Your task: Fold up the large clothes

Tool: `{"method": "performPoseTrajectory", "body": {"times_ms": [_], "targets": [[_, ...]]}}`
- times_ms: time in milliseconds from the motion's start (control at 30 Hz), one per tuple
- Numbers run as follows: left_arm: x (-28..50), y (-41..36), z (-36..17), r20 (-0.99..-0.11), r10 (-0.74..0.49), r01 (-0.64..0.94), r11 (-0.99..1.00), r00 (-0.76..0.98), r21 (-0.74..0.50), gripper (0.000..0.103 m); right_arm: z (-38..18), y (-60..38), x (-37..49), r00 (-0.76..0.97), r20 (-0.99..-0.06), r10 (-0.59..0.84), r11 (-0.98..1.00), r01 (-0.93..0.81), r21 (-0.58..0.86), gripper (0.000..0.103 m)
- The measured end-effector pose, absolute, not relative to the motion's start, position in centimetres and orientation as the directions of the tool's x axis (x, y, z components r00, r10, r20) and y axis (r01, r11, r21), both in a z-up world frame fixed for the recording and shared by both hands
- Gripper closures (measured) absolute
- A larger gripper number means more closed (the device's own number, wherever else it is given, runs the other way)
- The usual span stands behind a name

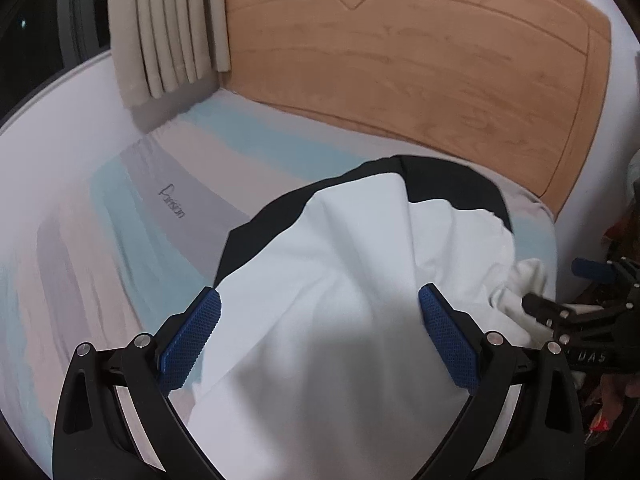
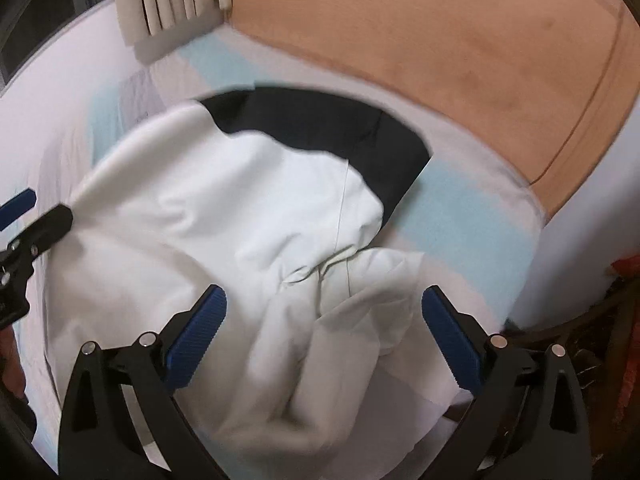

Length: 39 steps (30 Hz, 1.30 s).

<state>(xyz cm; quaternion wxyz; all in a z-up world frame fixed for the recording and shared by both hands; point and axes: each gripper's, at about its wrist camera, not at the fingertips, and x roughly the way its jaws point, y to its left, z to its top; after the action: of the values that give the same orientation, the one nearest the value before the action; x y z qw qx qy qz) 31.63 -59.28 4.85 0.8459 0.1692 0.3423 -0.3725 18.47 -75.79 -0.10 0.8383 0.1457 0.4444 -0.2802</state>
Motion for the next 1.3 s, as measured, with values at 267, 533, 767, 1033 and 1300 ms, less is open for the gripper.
{"method": "performPoseTrajectory", "body": {"times_ms": [267, 533, 767, 1033, 1300], "targets": [[26.9, -49.7, 9.4, -0.654, -0.531, 0.709, 0.705, 0.539, 0.012, 0.006, 6.1, -69.0, 13.5, 0.562, -0.702, -0.437, 0.783, 0.622, 0.011, 0.007], [20.9, -40.4, 10.5, -0.673, -0.481, 0.668, 0.744, 0.562, 0.026, 0.006, 8.9, -60.3, 7.9, 0.532, -0.709, -0.464, 0.767, 0.641, -0.021, 0.007], [15.2, -35.9, 11.0, -0.696, -0.491, 0.67, 0.742, 0.525, -0.017, 0.006, 10.6, -54.9, 2.4, 0.513, -0.715, -0.476, 0.76, 0.649, -0.04, 0.007], [11.3, -35.2, 9.3, -0.692, -0.487, 0.668, 0.744, 0.534, -0.008, 0.006, 9.9, -52.8, -1.1, 0.501, -0.698, -0.511, 0.739, 0.671, -0.059, 0.007], [10.4, -37.1, 5.0, -0.632, -0.509, 0.661, 0.75, 0.585, 0.008, 0.006, 5.8, -53.4, -1.4, 0.547, -0.634, -0.547, 0.757, 0.646, -0.095, 0.007]]}}
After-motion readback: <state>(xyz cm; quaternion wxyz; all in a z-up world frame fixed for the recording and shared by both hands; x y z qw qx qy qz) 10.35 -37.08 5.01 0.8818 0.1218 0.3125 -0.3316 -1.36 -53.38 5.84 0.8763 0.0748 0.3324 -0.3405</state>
